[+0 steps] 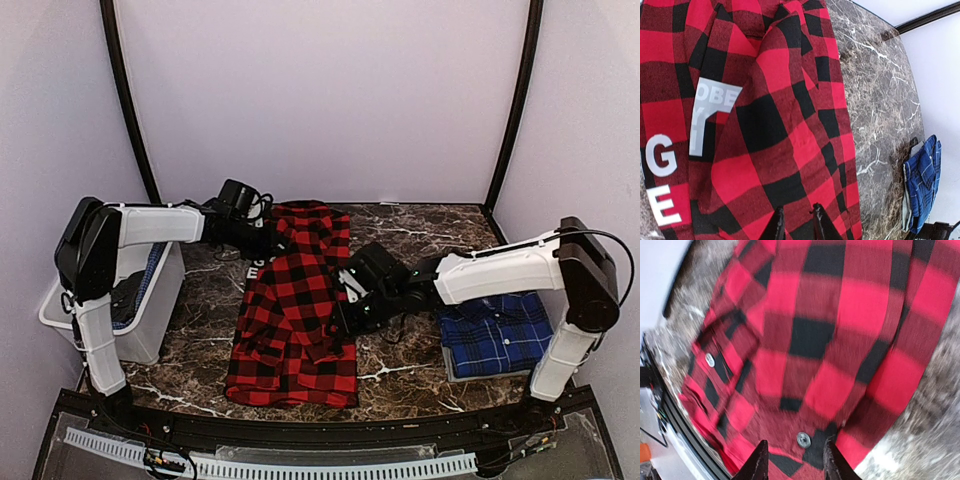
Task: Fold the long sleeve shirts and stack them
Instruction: Fold the 1/3-folded shirt at the center of the board.
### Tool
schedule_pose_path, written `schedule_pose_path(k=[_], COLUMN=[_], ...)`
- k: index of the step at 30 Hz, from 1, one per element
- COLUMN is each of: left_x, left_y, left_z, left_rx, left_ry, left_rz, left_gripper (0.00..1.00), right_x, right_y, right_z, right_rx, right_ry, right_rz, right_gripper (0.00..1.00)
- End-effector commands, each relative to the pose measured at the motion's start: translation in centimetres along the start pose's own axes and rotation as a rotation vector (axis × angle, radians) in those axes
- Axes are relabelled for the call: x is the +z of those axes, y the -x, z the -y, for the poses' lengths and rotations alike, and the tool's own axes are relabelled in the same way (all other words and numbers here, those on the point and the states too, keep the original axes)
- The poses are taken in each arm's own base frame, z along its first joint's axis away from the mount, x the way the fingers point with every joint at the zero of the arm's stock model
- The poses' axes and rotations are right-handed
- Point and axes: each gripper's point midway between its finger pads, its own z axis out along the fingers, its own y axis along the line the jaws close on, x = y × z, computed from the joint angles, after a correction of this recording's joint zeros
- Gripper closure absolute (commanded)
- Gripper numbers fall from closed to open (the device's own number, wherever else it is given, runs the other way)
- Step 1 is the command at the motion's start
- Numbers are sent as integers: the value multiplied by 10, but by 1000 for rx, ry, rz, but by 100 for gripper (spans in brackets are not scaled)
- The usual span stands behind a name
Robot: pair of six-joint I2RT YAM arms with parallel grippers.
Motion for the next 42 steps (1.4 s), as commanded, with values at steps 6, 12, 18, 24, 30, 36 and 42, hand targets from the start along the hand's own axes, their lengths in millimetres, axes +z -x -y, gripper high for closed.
schedule_pose_path(k=[6, 12, 18, 24, 30, 36, 42], left_x=[39, 56, 63, 63, 63, 62, 61], left_y=[31, 30, 22, 18, 13, 2, -3], left_z=[-14, -59, -78, -82, -84, -90, -91], left_rx=[-20, -97, -114, -111, -114, -121, -120], left_ry=[-17, 68, 114, 126, 131, 147, 147], left_rz=[57, 53, 29, 15, -3, -31, -41], left_gripper=[83, 85, 85, 86, 87, 87, 88], right_x=[-27, -18, 8, 53, 86, 101, 116], right_y=[128, 189, 242, 268, 285, 317, 341], right_z=[2, 9, 7, 0, 13, 62, 106], right_rx=[-34, -33, -17, 10, 51, 170, 341], right_ry=[100, 223, 356, 489, 528, 498, 454], right_rz=[251, 319, 334, 302, 310, 404, 505], right_gripper=[64, 64, 65, 69, 74, 85, 88])
